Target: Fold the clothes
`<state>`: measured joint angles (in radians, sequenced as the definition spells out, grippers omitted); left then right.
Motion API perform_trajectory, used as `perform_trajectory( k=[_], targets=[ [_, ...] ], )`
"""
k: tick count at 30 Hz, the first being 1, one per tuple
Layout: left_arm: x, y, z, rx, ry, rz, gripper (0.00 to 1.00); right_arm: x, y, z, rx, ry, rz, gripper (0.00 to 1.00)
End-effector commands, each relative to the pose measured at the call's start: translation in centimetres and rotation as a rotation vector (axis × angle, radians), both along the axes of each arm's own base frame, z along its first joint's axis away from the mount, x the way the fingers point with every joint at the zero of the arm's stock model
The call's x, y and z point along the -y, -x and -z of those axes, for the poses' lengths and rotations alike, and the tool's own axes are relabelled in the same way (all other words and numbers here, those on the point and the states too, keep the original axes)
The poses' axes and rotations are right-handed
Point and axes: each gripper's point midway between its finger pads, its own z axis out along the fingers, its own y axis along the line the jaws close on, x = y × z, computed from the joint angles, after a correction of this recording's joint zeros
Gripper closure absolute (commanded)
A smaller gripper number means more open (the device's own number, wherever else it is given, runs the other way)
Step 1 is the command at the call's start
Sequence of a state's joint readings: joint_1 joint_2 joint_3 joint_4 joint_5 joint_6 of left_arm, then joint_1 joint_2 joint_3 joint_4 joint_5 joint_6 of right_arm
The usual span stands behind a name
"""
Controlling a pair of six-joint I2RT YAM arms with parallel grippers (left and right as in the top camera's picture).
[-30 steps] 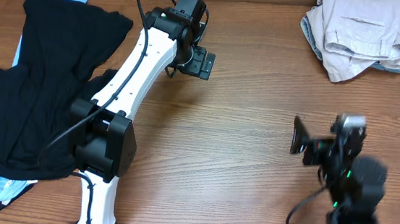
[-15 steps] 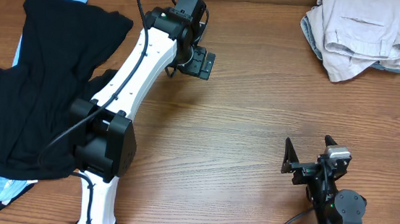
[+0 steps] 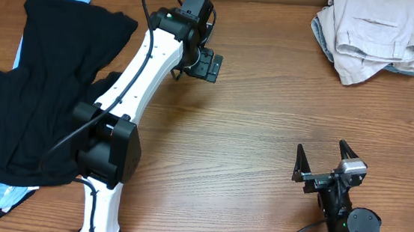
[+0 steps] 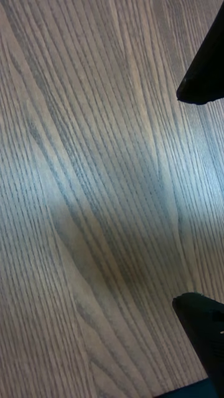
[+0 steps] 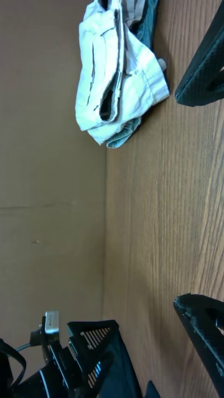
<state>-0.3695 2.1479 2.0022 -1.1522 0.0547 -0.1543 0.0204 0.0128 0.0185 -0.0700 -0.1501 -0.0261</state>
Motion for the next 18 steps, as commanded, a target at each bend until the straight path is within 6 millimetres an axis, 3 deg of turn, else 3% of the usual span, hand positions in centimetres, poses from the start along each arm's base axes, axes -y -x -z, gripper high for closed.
perform_trajectory(
  k=[1, 15, 18],
  targets=[
    [0.23, -0.4, -2.04, 0.05, 0.015, -0.008, 0.0, -0.07, 0.01, 0.21, 0.003, 0.0, -0.003, 0.0],
    [0.21, -0.41, -2.04, 0.05, 0.014, -0.008, 0.0, -0.07, 0.01, 0.22, 0.002, 0.0, -0.003, 0.0],
    [0.49, -0.21, -3.01, 0.07, 0.02, -0.001, 0.0, -0.08, 0.01, 0.22, 0.002, 0.0, -0.003, 0.0]
  ],
)
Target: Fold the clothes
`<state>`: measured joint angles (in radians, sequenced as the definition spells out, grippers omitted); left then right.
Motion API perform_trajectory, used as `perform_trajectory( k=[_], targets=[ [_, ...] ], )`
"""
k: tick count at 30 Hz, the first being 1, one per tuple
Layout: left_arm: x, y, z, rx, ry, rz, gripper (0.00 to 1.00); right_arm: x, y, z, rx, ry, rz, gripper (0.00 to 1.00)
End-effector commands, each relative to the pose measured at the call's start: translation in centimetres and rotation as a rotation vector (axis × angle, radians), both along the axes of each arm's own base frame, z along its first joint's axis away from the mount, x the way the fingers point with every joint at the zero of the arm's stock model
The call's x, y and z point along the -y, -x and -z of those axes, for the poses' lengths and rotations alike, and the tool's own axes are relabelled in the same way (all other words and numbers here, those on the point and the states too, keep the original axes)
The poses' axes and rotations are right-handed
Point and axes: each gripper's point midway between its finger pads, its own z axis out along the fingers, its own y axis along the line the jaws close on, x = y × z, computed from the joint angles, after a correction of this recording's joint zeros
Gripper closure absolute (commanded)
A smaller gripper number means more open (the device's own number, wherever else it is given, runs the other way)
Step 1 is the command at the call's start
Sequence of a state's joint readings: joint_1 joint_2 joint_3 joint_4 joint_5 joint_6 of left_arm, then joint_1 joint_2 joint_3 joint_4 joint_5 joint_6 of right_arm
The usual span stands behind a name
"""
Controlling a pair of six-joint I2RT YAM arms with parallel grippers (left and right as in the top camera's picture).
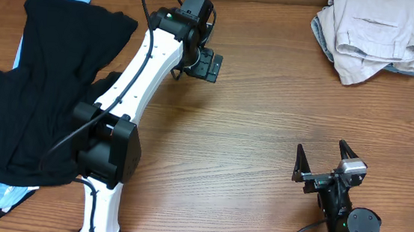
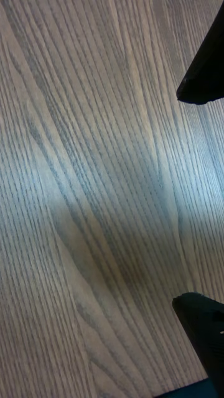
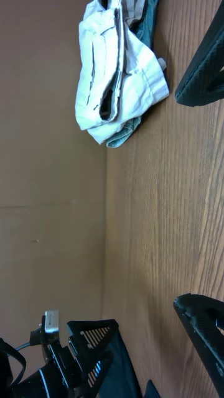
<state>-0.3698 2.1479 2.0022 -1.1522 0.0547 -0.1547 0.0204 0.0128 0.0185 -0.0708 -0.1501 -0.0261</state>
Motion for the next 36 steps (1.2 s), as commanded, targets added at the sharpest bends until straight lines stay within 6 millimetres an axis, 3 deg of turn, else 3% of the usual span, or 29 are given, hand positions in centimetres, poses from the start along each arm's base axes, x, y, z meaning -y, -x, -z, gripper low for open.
perform_trajectory(
  k=[1, 3, 8, 14, 18, 20, 27, 36],
  targets=[
    [0.6, -0.1, -3.5, 0.081, 0.024, 0.003, 0.0, -0.1, 0.0, 0.2, 0.003, 0.0, -0.003, 0.0],
    [0.9, 0.2, -5.2, 0.113, 0.038, 0.01, 0.0, -0.1, 0.0, 0.2, 0.003, 0.0, -0.003, 0.0],
    [0.2, 2.1, -11.7, 0.247, 0.075, 0.022, 0.0, -0.1, 0.0, 0.2, 0.003, 0.0, -0.003, 0.0],
    [-3.6, 5.1, -20.0, 0.532, 0.053, -0.033, 0.0, -0.1, 0.0, 0.2, 0.003, 0.0, -0.003, 0.0],
    [-6.8, 7.0, -22.6, 0.713, 0.046, -0.107, 0.01, -0.1, 0.0, 0.2, 0.003, 0.0, -0.003, 0.0],
    [-8.7, 8.4, -22.1, 0.751, 0.055, -0.144, 0.0, -0.1, 0.0, 0.2, 0.003, 0.0, -0.003, 0.0],
    [-14.0, 13.7, -17.0, 0.829, 0.136, -0.237, 0.0, -0.1, 0.0, 0.2, 0.003, 0.0, -0.003, 0.0],
    [-15.5, 18.3, -12.6, 1.143, 0.212, -0.261, 0.0, -0.1, 0.0, 0.2, 0.003, 0.0, -0.003, 0.0]
  ],
)
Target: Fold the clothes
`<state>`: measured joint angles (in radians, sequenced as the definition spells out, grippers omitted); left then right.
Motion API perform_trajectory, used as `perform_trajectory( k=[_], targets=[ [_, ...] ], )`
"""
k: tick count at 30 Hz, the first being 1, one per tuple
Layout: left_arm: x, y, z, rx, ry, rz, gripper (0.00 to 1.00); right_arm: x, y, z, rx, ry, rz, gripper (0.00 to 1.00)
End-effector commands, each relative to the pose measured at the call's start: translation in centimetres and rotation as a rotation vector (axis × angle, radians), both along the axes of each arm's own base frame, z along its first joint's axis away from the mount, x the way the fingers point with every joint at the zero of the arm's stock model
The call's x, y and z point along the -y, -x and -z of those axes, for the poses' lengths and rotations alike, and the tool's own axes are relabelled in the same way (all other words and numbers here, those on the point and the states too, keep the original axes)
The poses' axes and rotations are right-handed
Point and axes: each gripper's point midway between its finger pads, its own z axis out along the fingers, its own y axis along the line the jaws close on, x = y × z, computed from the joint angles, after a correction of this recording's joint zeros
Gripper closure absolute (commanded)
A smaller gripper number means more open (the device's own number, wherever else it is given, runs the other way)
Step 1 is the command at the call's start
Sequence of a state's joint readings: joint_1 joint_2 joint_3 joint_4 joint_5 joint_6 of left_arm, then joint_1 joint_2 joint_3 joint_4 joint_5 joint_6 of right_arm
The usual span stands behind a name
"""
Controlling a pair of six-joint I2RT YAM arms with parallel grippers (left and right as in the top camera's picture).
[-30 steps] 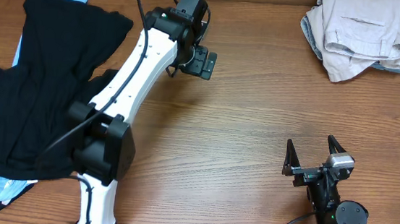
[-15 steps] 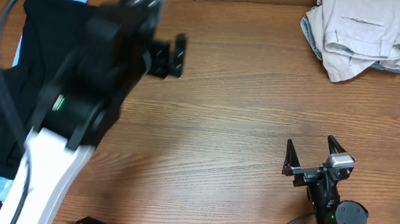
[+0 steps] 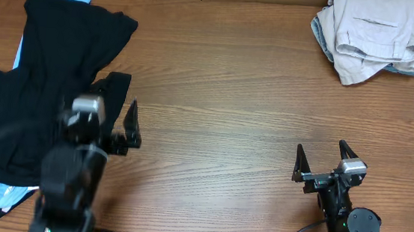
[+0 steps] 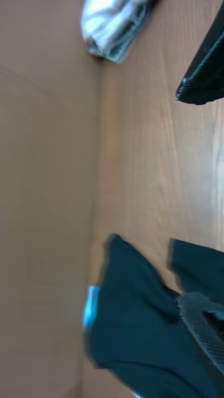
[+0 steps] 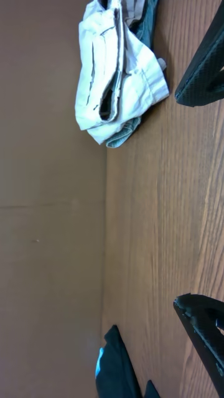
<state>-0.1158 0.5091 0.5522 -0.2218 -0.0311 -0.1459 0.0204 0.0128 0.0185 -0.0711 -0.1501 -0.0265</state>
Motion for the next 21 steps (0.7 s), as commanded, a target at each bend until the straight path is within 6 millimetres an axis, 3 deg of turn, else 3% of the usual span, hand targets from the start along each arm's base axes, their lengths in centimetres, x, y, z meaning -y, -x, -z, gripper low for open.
perform_trajectory(
  k=[1, 8, 21],
  targets=[
    [0.1, 1.3, 2.7, 0.062, -0.008, 0.02, 0.0, -0.1, 0.0, 0.2, 0.003, 0.0, -0.003, 0.0],
    [-0.2, 2.3, 6.1, 0.132, -0.002, 0.008, 0.0, -0.1, 0.0, 0.2, 0.003, 0.0, -0.003, 0.0],
    [-1.3, 2.6, 8.3, 0.225, 0.003, -0.052, 0.0, -0.1, 0.0, 0.2, 0.003, 0.0, -0.003, 0.0]
  ],
)
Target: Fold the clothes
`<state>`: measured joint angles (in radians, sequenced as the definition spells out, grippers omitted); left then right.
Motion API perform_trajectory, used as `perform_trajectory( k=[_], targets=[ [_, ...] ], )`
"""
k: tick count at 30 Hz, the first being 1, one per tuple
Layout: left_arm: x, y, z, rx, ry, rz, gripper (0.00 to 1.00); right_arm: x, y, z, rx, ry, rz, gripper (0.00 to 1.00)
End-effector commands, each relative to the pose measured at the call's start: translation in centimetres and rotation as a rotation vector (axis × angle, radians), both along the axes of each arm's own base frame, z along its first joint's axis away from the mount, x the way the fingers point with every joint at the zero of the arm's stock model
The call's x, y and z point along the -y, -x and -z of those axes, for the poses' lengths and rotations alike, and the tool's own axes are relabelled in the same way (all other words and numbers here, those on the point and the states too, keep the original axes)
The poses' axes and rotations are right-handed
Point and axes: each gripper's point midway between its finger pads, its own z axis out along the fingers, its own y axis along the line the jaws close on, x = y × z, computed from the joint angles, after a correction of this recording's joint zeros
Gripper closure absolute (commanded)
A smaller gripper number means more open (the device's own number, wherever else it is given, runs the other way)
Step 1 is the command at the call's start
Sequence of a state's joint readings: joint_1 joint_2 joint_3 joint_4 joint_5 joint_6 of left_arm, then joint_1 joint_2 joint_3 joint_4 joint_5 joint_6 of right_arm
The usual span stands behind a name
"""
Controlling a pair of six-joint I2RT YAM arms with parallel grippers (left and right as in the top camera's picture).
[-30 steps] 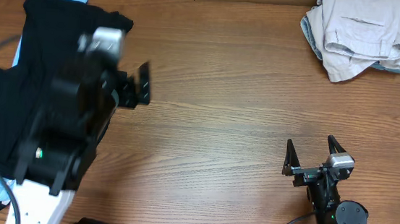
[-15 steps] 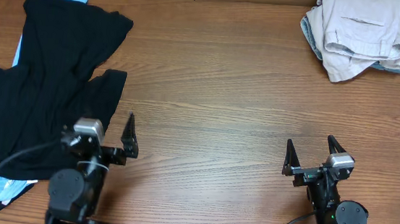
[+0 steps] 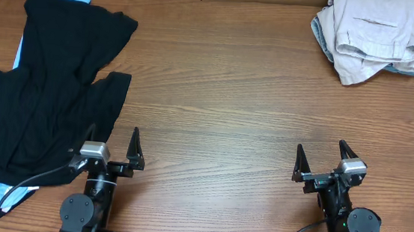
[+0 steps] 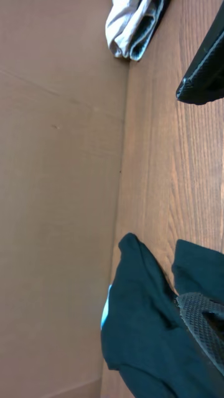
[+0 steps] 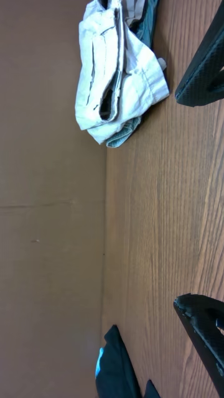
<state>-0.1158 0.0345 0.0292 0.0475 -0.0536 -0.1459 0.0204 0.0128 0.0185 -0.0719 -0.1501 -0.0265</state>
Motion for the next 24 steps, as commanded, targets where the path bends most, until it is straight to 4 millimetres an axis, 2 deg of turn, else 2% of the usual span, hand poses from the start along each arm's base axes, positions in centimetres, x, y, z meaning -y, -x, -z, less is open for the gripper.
perform_trajectory(
  k=[1, 6, 14, 24],
  targets=[
    [-0.7, 0.0, 0.8, -0.006, -0.019, -0.034, 0.0, -0.1, 0.0, 0.2, 0.004, 0.0, -0.003, 0.0],
    [-0.7, 0.1, 3.7, -0.121, -0.035, -0.01, 0.0, -0.1, 0.0, 0.2, 0.004, 0.0, -0.003, 0.0],
    [-1.7, 0.0, 3.5, -0.116, -0.04, -0.043, 0.0, -0.1, 0.0, 0.2, 0.004, 0.0, -0.003, 0.0],
    [-1.7, 0.0, 3.6, -0.117, -0.039, -0.045, 0.0, -0.1, 0.0, 0.2, 0.004, 0.0, -0.003, 0.0]
  ],
)
